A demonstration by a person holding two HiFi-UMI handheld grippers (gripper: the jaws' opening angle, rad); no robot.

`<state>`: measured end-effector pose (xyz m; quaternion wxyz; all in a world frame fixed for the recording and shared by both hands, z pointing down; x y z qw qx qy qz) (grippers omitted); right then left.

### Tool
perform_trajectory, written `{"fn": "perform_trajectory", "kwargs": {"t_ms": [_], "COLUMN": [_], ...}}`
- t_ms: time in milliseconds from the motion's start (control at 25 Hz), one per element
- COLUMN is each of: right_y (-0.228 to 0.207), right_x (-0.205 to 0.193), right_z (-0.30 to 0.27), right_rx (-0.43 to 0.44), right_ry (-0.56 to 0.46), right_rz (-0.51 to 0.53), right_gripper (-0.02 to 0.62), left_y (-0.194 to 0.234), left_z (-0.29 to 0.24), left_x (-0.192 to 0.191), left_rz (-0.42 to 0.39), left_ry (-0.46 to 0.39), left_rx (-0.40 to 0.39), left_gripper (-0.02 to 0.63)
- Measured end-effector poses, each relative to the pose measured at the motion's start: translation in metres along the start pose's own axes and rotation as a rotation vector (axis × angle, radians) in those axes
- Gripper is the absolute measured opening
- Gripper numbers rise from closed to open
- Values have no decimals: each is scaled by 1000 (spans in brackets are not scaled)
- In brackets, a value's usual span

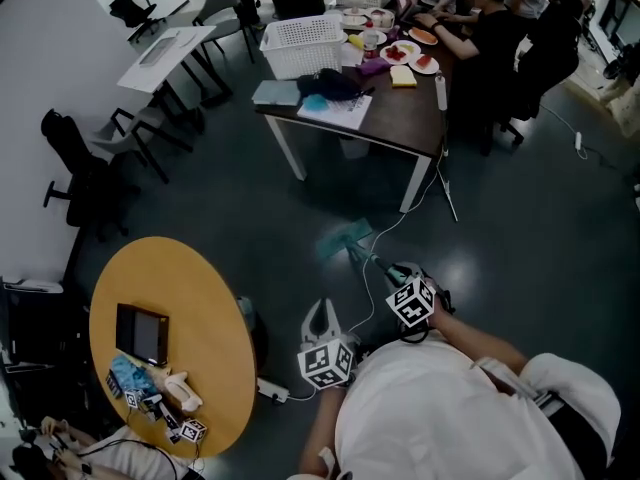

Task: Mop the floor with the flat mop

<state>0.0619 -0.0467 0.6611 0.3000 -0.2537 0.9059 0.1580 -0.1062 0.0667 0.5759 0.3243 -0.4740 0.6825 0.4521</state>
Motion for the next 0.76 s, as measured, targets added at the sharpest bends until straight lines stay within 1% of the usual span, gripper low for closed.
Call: {"fn": "perform_trajectory", "kwargs": {"t_ms": [320, 760], "right_y": [1, -3], "right_x": [-5, -2], "right_z": [3, 2], "right_rx": [2, 20], "right_ry": [0, -19], "right_rz": [7, 13], "right_gripper": [114, 114], "left_y": [-5, -15], "left_z": [-3, -14], "left_x": [-1, 3], "left_rz": [3, -18], "left_ry": [-4, -2], "left_rx": [-23, -53], "left_gripper": [5, 5]}}
Point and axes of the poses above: the fingertips, and each gripper's own axes: z backward along the fingers, y to its left, x out of its top, the point moved 4 cm from there along z, backward along the fingers
